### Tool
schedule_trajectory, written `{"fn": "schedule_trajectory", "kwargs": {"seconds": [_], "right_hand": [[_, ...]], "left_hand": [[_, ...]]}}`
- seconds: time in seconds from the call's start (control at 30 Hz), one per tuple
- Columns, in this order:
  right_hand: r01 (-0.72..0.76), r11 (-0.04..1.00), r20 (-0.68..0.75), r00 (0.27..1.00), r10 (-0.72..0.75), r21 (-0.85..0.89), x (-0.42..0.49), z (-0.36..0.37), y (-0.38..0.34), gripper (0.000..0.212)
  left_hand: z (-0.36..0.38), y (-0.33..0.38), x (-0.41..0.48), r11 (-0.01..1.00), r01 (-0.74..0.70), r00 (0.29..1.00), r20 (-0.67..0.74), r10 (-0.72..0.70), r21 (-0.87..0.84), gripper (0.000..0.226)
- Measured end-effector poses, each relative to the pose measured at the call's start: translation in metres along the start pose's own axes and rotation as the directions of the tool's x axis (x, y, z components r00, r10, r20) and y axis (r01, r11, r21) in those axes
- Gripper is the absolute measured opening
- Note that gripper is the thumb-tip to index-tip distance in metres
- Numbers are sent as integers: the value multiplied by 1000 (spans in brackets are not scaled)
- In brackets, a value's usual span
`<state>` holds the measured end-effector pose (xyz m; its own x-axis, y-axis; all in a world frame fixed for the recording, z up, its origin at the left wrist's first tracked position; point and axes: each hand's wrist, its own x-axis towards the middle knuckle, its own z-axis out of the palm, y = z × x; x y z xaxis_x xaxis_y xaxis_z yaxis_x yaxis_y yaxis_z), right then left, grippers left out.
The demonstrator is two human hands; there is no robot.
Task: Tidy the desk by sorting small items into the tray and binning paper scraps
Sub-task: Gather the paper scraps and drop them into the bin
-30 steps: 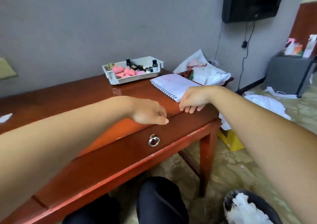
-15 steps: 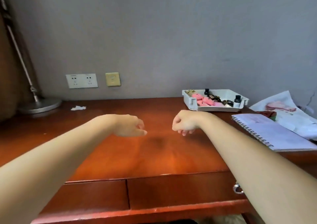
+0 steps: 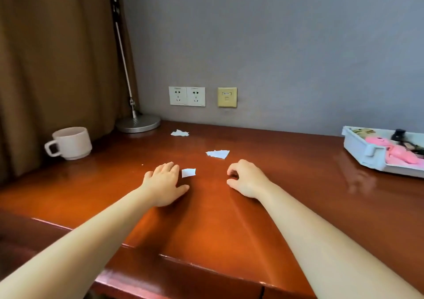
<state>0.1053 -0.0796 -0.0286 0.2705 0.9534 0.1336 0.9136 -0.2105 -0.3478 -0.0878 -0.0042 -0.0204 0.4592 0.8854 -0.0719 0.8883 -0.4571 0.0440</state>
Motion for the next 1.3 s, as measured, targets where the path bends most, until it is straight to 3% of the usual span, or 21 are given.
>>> {"fn": "schedule_trajectory", "kwargs": {"seconds": [0.2, 0.4, 0.57, 0.83, 0.97, 1.1, 1.3], "right_hand": [[-58, 995, -245, 967, 76, 81, 46, 32, -6, 43], [-27, 997, -275, 960, 46, 74, 84, 37, 0, 47], [-84, 997, -238, 968, 81, 1, 110, 40, 5, 53], [-48, 998, -271, 961, 54, 30, 127, 42, 5, 31], [-18, 996, -263, 964, 40, 85, 128, 42, 5, 21], [27, 988, -253, 967, 12, 149, 136, 42, 1, 16], [113, 956, -248, 968, -45, 269, 168, 52, -15, 15]], "left_hand": [[-2, -23, 30, 997, -13, 994, -105, 5, -82, 56], [-24, -14, 67, 979, -113, 993, 17, 117, -167, 40], [-27, -5, 88, 984, -134, 979, 138, 150, -116, 39], [-23, -2, 93, 969, -160, 965, 177, 194, -186, 22], [-19, -2, 91, 958, -194, 967, 125, 223, -210, 13], [-18, -11, 97, 940, -192, 981, -17, 195, -281, 10], [-20, -40, 141, 857, -81, 956, -283, -78, -509, 11]]}}
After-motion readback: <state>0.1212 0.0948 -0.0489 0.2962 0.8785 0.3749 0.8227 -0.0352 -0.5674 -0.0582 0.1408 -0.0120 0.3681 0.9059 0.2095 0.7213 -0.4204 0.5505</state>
